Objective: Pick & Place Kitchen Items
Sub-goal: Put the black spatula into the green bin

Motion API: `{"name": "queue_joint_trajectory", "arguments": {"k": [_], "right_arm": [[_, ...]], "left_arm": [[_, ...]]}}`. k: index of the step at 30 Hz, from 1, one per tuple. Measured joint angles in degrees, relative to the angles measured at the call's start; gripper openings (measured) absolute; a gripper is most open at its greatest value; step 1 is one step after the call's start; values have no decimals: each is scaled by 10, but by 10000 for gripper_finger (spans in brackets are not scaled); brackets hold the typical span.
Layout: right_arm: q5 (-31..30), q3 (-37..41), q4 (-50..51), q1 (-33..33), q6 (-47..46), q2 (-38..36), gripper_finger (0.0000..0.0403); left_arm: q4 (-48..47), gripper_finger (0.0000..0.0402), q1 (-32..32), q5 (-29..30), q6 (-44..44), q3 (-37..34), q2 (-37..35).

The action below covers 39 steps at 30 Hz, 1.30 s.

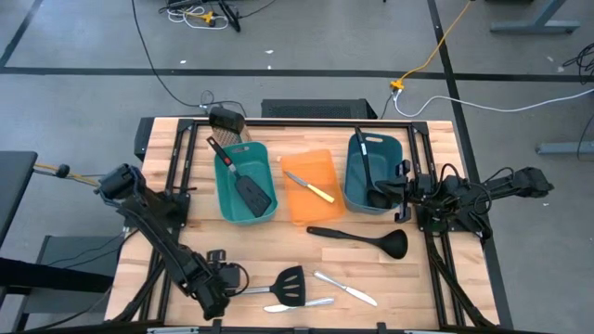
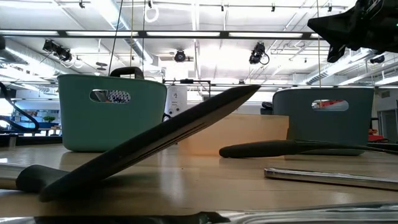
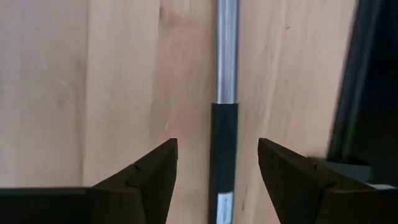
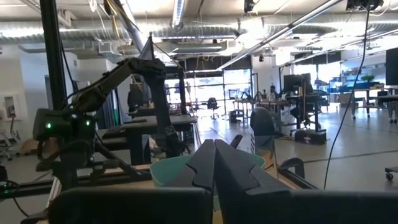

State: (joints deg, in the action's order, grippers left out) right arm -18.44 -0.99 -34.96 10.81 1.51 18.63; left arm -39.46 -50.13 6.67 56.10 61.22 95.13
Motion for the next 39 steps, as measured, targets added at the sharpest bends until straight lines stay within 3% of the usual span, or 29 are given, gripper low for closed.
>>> {"name": "queue_joint_trajectory", "arguments": {"k": [5,12,19,24,31,39], "right_arm": [[-1,0,0,0,0,0,13],[-2,0,1,0,0,0,13],[-2,0,3,0,0,0,13],[-2,0,3,0,0,0,13],[-2,0,3,0,1,0,13],[-2,0,3,0,-2,0,13]], "left_arm": [[49,227,-6,-1,-9,-18,18],[57,227,-10,-2,-43,-17,79],[56,219,-13,9,-71,-16,92],[49,186,-12,15,-75,-17,96],[43,84,-11,9,-81,-18,97],[23,84,-11,0,-100,-21,58]]}}
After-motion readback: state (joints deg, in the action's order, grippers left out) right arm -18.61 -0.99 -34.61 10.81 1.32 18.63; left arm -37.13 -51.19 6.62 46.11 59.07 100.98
